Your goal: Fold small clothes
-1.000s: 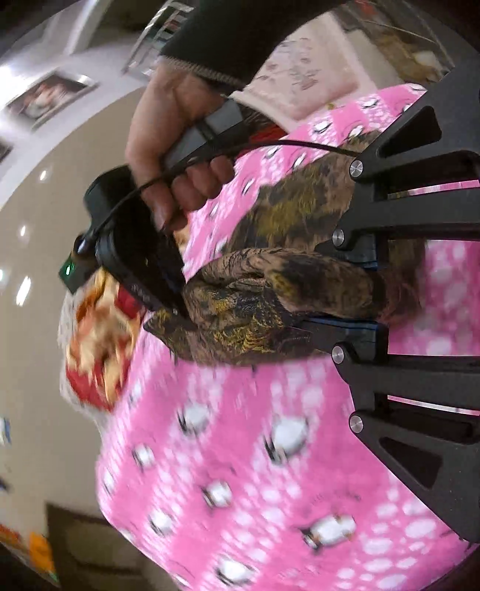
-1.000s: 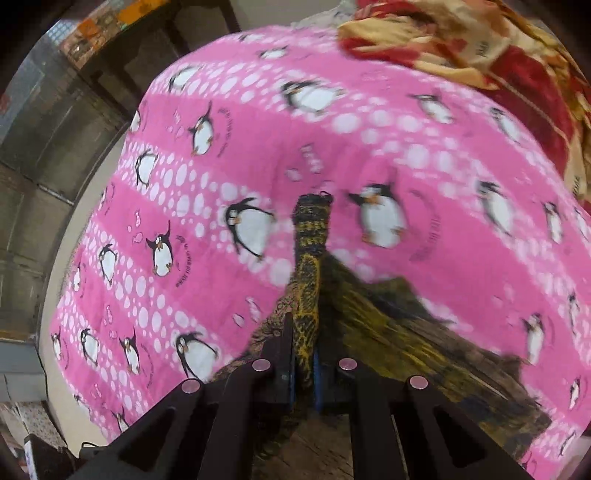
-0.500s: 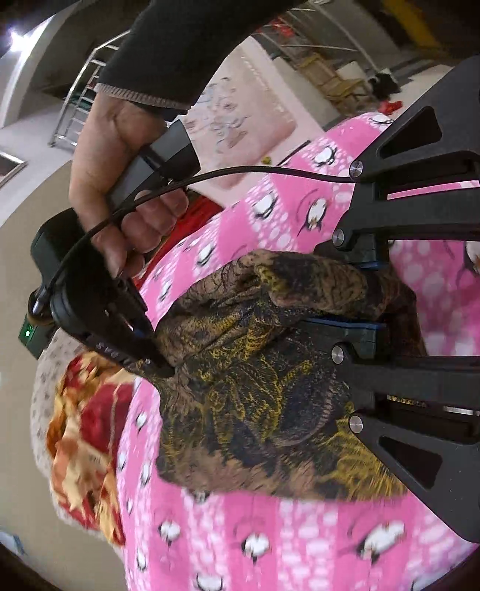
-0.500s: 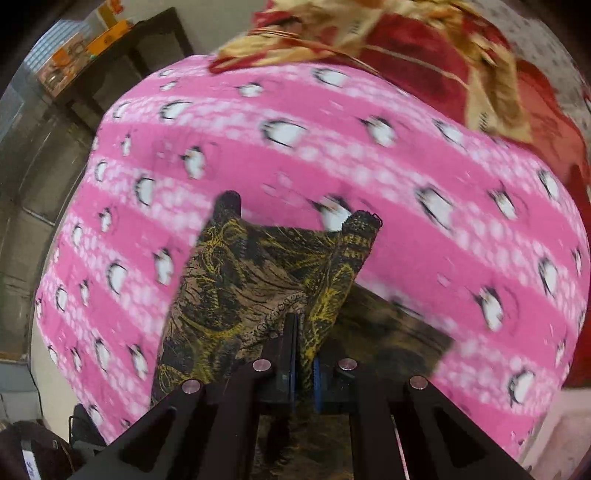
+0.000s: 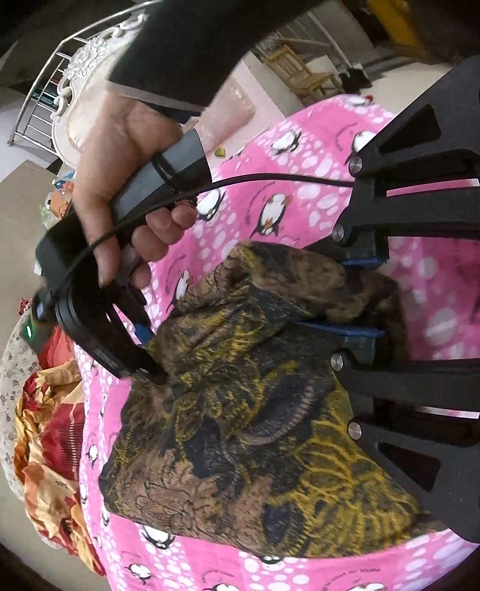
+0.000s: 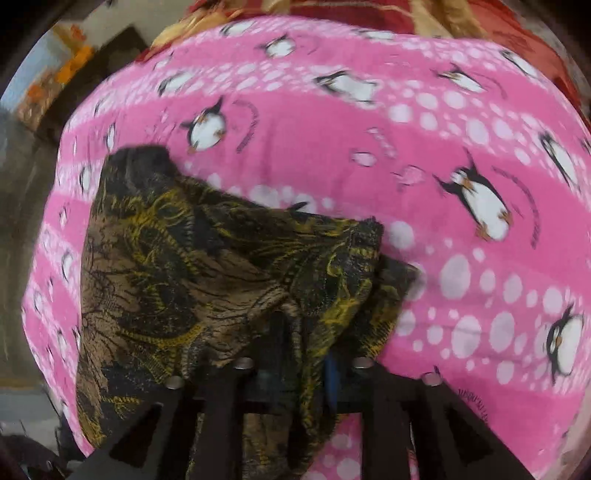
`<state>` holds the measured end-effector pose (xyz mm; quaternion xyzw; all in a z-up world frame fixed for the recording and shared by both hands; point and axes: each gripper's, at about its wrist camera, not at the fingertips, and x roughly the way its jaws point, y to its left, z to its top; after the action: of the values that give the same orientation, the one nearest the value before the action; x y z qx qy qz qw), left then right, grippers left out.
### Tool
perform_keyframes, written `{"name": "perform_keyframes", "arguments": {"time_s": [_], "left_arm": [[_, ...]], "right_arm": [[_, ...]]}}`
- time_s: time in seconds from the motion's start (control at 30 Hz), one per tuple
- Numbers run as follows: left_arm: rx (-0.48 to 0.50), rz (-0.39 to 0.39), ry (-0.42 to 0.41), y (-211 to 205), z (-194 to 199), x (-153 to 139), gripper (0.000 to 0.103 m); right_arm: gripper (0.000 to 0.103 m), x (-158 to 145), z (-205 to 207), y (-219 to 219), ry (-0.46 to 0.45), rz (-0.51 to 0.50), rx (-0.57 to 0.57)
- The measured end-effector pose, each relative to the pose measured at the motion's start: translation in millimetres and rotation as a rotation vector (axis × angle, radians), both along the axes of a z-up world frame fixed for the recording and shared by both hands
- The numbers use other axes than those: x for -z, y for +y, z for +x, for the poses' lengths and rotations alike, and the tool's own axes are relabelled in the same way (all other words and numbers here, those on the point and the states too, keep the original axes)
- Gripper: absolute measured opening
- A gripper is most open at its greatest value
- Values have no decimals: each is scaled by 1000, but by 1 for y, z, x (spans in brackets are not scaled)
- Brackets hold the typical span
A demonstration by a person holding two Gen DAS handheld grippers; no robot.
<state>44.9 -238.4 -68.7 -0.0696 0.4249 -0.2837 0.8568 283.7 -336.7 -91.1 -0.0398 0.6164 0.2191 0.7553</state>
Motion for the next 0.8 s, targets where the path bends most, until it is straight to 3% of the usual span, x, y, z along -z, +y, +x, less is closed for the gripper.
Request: {"name": "perform_keyframes", "arguments": {"time_s": [0.13, 0.23, 0.3, 0.4, 0.57, 0.63, 0.7, 0.73, 0.8], "left_arm": [[62, -46, 15, 29, -26, -15, 21], [44, -23, -34, 62, -45, -31, 21], [-41, 10, -81, 88, -44, -39, 21], [-156, 23, -53, 110, -23, -34, 21], [-174, 90, 1, 106, -9, -1, 21], [-170, 123, 36, 100, -11, 23, 20], [-175, 128, 14, 100, -16, 25, 20], [-175, 135, 15, 101, -15, 24, 20], [-178, 126, 28, 104, -15, 21, 20]], "right_arm": [[28, -27, -15, -30, -96, 58, 84], [28, -62, -50, -46, -221, 76, 99], [29, -88, -89, -47, -324, 117, 36], [34, -107, -159, -27, -409, 171, -164], [34, -79, -220, 15, -417, 85, -302], [35, -49, -230, 14, -384, 35, -257], [35, -17, -236, 3, -364, -1, -183], [36, -12, -242, -6, -413, 34, -142], [36, -12, -244, -14, -425, 85, -84]]}}
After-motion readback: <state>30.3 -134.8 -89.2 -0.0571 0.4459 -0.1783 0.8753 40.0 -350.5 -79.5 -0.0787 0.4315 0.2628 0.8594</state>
